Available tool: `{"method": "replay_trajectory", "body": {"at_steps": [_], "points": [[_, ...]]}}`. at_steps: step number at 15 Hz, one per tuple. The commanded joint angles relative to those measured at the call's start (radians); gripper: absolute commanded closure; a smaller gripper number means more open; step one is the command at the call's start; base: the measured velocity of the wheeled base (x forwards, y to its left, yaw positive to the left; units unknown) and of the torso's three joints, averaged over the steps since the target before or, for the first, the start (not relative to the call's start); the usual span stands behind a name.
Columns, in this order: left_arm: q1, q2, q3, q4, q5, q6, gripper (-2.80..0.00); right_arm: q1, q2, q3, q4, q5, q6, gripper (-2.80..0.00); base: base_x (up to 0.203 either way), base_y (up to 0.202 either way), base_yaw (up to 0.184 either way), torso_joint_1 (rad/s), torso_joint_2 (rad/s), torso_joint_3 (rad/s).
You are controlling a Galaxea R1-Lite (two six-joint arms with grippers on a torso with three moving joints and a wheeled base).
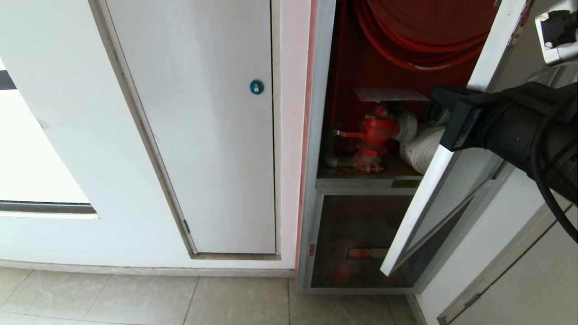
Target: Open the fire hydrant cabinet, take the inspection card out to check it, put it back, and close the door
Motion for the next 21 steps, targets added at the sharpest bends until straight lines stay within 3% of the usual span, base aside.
{"method": "replay_trajectory", "body": {"at_steps": [1,21], "points": [[0.000,0.001,0.000,0.000,0.000,0.000,0.00,-0.004,-0.014,0.012,-0.004,-0.002,-0.001,0.00,0.000,0.000,0.000,0.000,0.00,0.000],[0.000,0.001,0.000,0.000,0.000,0.000,0.00,-0.019,-0.166,0.125,-0.004,-0.037,-0.001,0.00,0.000,0.000,0.000,0.000,0.00,0.000]]}}
